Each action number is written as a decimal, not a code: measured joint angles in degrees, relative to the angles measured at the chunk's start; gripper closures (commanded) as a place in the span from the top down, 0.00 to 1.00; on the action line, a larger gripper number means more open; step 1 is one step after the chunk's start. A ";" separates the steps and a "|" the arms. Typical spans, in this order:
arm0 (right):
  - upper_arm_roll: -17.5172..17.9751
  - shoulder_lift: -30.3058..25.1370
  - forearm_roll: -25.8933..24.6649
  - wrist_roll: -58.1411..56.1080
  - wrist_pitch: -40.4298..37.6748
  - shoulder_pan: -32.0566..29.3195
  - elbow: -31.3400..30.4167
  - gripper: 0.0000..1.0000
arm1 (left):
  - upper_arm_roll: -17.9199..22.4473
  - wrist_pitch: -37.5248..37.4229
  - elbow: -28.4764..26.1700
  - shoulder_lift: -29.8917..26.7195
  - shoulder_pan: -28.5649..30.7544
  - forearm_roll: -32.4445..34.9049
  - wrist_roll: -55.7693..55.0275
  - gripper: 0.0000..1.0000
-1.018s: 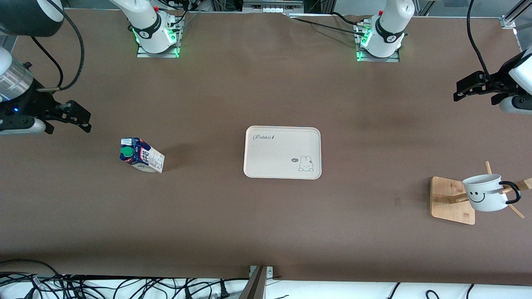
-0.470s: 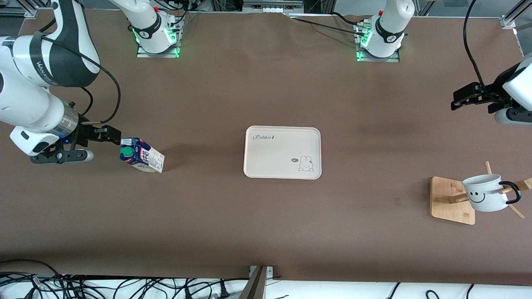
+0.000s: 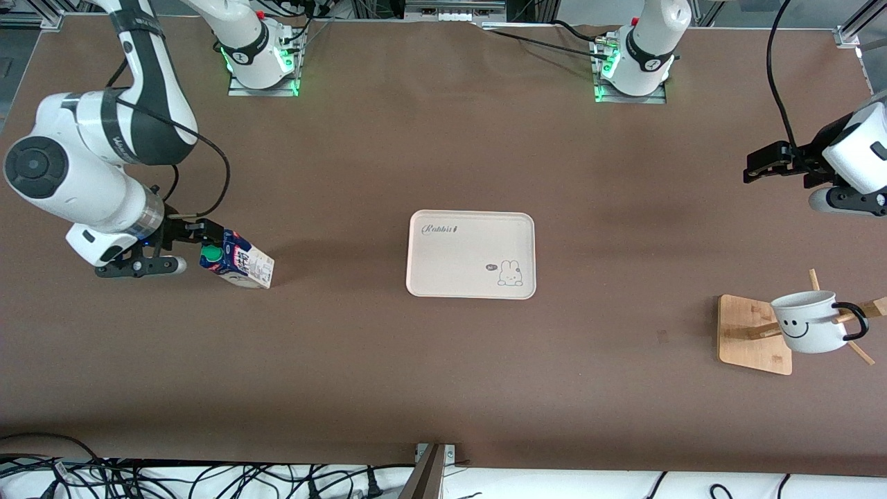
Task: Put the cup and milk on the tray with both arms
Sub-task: 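Carry the milk carton onto the tray while the left gripper approaches the mug, then open the right gripper and withdraw it from the carton, then lower the left gripper to the mug rim on the stand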
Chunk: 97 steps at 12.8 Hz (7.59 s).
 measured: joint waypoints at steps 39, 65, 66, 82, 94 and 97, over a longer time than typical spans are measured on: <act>-0.72 23.56 6.72 43.09 -5.91 34.89 32.73 1.00 | -4.63 78.96 -45.88 -7.30 9.87 0.00 -3.43 1.00; -4.51 -10.02 3.06 -0.65 -29.48 5.59 18.56 1.00 | -4.79 100.50 -49.59 -0.35 9.86 -0.02 -22.20 1.00; -4.29 -11.20 2.46 -0.78 -29.34 5.45 17.20 1.00 | -4.79 100.55 -49.54 -0.35 9.86 -0.02 -22.47 1.00; -4.07 -13.08 1.26 -0.88 -25.95 4.78 16.08 1.00 | -4.61 100.72 -41.21 6.10 10.96 -0.01 -22.60 1.00; -4.30 -12.49 1.25 -0.85 -25.35 4.67 16.21 1.00 | -4.28 100.89 -37.34 8.21 11.50 -0.01 -22.56 0.83; -4.33 -12.49 1.25 -0.85 -25.35 4.61 16.21 1.00 | -4.28 100.89 -36.67 8.54 11.50 0.04 -21.47 0.37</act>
